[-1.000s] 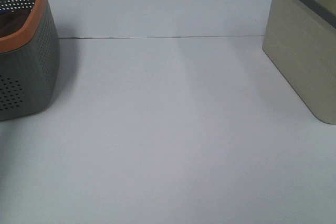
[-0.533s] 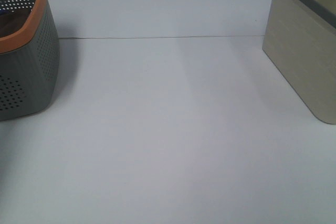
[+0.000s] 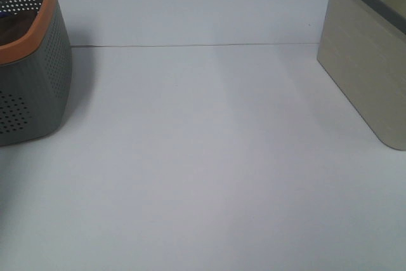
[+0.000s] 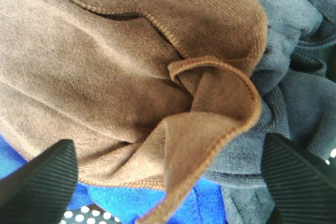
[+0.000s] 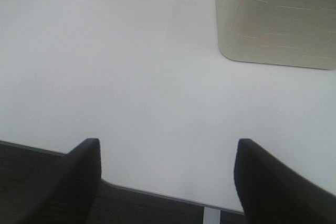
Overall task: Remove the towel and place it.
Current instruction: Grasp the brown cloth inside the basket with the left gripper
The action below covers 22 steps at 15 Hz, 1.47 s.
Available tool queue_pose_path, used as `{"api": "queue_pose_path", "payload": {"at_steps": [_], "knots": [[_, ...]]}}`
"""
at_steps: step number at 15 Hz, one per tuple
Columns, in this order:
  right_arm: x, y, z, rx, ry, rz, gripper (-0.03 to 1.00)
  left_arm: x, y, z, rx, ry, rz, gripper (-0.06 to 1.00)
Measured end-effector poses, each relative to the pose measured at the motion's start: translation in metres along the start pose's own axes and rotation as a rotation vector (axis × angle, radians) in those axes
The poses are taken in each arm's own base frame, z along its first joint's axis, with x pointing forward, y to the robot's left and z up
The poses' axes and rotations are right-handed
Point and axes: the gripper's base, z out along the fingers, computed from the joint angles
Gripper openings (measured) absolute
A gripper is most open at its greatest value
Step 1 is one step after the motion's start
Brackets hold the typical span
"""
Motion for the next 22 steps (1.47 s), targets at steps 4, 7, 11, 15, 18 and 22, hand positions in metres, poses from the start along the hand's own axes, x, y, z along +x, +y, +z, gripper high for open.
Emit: {"api": "queue_pose_path", "payload": {"at_steps": [4, 7, 11, 15, 18, 22], "knots": [[0.000, 0.000, 0.000, 0.000, 0.000, 0.000, 0.62, -0.001, 0.001, 0.005, 0.000, -0.012, 0.015, 0.75], [0.000, 0.000, 0.000, 0.000, 0.000, 0.000, 0.62, -0.001, 0.002, 0.005, -0.010, -0.015, 0.023, 0.53], [0.000, 0.000, 0.000, 0.000, 0.000, 0.000, 0.62, -0.001, 0.002, 0.005, -0.010, -0.015, 0.001, 0.08], [0.000, 0.000, 0.000, 0.000, 0.000, 0.000, 0.62, -0.001, 0.001, 0.005, 0.001, -0.013, -0.099, 0.04], [0.000, 0.000, 0.000, 0.000, 0.000, 0.000, 0.62, -0.001, 0.001, 0.005, 0.002, -0.016, -0.107, 0.01], [0.000, 0.000, 0.000, 0.000, 0.000, 0.000, 0.62, -0.003, 0.004, -0.040, -0.130, -0.037, -0.092, 0.00]]}}
